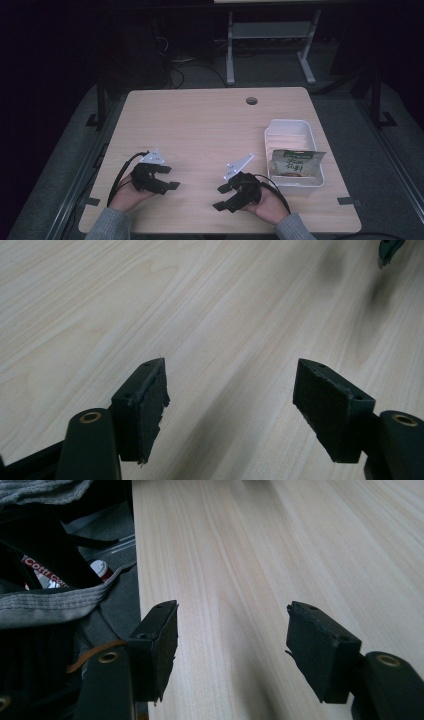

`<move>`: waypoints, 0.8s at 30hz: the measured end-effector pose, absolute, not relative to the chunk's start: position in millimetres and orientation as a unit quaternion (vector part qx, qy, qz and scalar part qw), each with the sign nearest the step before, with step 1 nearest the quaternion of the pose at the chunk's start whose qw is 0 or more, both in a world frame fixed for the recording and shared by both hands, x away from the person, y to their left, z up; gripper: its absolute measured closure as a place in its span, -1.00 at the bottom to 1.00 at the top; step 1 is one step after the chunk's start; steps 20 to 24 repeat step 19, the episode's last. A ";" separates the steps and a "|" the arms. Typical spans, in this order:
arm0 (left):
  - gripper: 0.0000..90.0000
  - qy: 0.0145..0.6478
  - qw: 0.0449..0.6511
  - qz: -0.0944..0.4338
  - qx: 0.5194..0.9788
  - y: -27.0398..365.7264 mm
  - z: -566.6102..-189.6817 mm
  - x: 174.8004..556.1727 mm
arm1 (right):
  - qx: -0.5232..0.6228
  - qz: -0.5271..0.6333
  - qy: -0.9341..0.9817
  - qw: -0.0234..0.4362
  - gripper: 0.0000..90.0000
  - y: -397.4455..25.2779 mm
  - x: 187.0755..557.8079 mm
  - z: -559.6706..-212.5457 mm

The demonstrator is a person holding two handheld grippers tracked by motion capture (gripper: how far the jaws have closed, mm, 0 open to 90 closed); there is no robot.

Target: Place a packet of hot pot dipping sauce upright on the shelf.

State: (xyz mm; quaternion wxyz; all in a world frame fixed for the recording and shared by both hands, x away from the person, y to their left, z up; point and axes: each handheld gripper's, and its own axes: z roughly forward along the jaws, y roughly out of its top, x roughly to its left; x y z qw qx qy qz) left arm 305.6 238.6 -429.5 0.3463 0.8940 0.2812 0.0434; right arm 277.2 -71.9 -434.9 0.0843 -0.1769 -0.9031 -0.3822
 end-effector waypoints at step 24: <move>-0.44 0.275 0.330 0.061 0.901 230.5 -431.9 303.5 | -0.181 -0.413 -0.890 0.067 -0.33 -70.5 260.6 -445.3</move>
